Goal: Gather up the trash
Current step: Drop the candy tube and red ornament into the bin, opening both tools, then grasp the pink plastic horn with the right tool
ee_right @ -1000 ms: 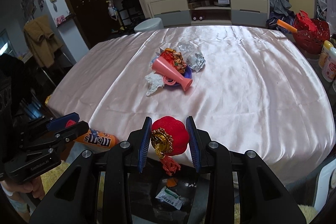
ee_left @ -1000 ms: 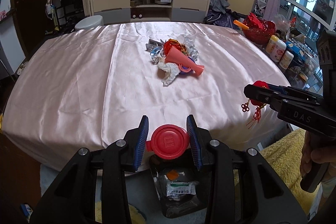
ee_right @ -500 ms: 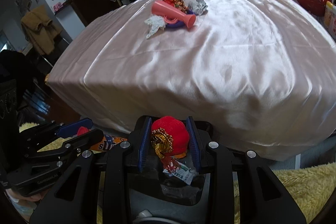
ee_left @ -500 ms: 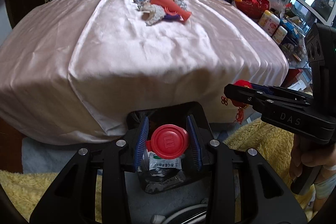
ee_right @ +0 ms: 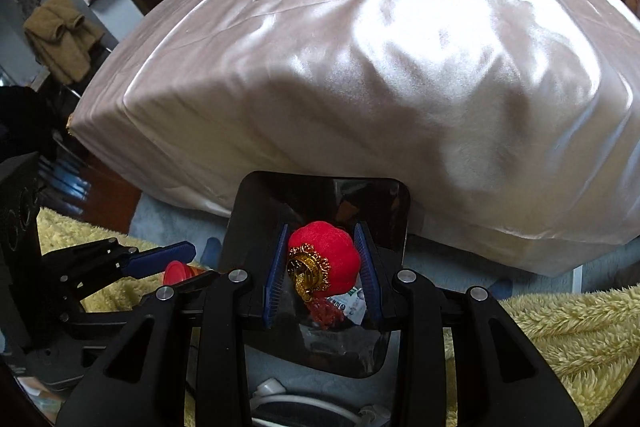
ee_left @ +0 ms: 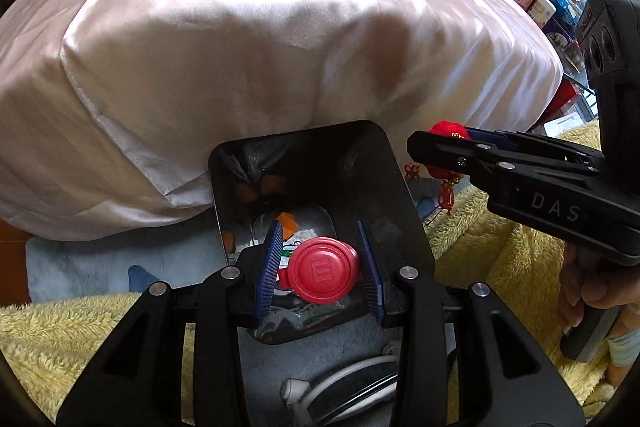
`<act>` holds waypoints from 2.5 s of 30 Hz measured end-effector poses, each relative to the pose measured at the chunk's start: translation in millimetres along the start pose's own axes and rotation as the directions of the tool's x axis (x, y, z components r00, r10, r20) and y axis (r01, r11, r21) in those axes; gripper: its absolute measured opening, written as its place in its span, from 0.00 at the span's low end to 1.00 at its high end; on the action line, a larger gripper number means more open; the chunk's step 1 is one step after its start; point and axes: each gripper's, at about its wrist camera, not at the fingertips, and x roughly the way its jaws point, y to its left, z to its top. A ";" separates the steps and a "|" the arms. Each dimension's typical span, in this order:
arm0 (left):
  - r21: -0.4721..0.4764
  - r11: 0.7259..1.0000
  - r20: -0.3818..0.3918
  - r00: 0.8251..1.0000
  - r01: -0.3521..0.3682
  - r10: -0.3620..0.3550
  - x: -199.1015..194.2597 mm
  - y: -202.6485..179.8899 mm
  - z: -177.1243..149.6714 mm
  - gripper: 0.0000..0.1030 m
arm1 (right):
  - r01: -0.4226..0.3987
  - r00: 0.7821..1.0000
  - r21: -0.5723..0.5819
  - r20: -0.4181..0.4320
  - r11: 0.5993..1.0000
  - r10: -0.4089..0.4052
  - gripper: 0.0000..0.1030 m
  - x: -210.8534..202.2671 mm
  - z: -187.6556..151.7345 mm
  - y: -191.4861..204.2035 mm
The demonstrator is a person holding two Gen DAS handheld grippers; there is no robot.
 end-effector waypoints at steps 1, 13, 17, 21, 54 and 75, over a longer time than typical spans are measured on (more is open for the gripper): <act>-0.001 1.000 -0.002 1.000 0.001 -0.001 0.6 0.6 -0.1 0.34 | -0.001 1.000 0.000 -0.003 1.000 0.001 0.34 0.7 0.3 0.1; -0.019 1.000 -0.041 0.999 -0.012 0.011 6.8 3.9 2.2 0.42 | 0.014 1.000 0.031 -0.002 0.999 -0.013 0.52 1.6 2.2 -8.1; -0.017 0.999 -0.036 0.999 -0.039 0.039 4.9 5.6 3.4 0.61 | 0.011 1.000 0.056 0.005 0.998 -0.012 0.58 -1.3 4.0 -13.6; -0.014 0.997 -0.017 0.997 -0.070 0.070 -3.5 8.5 6.3 0.80 | 0.016 1.000 0.076 0.023 0.997 -0.018 0.73 -9.6 8.2 -18.9; 0.008 0.993 0.138 0.983 -0.121 0.119 -45.9 39.2 141.1 0.87 | 0.013 0.983 -0.055 0.184 0.998 -0.002 0.49 -24.1 156.1 -6.5; 0.032 0.999 0.091 0.995 -0.044 0.041 -1.3 42.9 211.5 0.59 | -0.084 0.991 -0.135 0.090 0.987 0.097 0.32 34.5 217.7 4.6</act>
